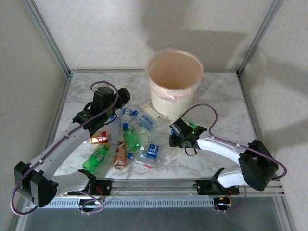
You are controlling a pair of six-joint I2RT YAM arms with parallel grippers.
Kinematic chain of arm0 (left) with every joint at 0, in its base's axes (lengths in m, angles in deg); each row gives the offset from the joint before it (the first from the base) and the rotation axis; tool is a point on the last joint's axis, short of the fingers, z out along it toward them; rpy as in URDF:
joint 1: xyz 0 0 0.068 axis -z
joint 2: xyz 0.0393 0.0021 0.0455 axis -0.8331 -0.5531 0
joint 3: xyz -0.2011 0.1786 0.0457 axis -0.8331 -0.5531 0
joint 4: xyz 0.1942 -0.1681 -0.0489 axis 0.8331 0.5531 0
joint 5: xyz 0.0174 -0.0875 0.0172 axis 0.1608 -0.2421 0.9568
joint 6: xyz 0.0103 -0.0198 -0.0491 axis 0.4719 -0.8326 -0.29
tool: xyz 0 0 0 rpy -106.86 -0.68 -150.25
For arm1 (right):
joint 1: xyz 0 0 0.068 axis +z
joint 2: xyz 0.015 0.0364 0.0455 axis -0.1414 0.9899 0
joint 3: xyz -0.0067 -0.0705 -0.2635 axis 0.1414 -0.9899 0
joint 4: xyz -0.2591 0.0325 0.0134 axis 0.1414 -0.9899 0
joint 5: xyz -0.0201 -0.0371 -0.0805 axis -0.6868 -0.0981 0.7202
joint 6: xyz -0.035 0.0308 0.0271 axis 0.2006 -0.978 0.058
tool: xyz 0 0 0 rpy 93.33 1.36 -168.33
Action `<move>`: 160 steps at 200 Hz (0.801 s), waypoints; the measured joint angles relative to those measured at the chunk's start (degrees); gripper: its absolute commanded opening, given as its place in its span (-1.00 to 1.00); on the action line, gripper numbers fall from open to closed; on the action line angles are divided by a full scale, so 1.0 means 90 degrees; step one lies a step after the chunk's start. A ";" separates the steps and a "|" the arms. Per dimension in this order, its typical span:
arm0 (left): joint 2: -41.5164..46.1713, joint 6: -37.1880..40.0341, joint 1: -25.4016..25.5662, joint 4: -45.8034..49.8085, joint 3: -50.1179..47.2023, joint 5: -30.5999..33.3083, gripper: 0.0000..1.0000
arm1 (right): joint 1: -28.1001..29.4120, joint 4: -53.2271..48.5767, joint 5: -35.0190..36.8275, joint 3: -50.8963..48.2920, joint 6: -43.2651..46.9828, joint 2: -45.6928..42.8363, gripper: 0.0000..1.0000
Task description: Put the plastic bottles in the bin
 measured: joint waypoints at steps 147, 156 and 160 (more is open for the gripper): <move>0.0029 -0.0323 -0.0287 -0.0109 -0.0102 0.0109 0.61 | 0.1183 -0.1494 0.0328 0.4563 0.0600 -0.0364 0.06; 0.0044 -0.0323 -0.0304 -0.0112 -0.0102 0.0107 0.61 | 0.1110 -0.1593 0.0376 0.5166 0.0668 -0.0134 0.04; 0.0044 -0.0323 -0.0308 -0.0112 -0.0102 0.0109 0.61 | 0.1044 -0.1617 0.0381 0.5428 0.0712 -0.0029 0.03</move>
